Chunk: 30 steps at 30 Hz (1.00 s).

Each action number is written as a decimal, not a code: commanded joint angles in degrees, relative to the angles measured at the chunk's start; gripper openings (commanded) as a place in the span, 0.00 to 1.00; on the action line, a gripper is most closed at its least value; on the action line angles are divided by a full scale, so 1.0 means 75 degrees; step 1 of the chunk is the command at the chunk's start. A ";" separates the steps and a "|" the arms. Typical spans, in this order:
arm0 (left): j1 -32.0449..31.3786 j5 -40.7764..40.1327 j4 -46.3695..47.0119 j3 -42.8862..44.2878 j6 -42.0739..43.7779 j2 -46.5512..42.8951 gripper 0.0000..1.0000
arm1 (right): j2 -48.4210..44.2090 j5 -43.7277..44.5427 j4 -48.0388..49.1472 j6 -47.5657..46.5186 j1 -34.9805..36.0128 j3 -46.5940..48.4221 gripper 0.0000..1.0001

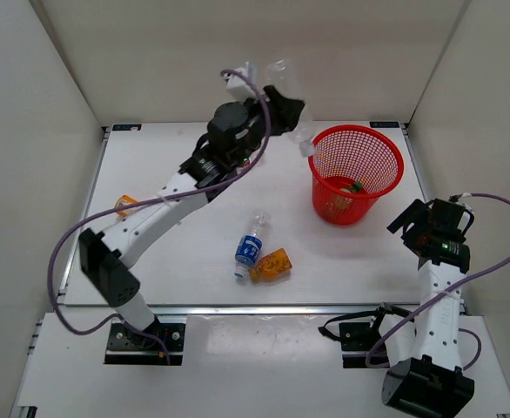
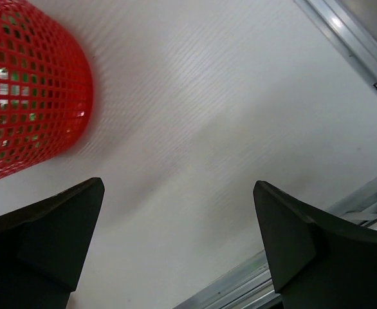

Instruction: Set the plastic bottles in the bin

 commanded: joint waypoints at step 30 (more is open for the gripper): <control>-0.0315 -0.0369 -0.2690 -0.0901 0.0721 -0.1316 0.99 | 0.0026 0.0014 -0.0355 -0.1076 0.3118 0.3318 0.99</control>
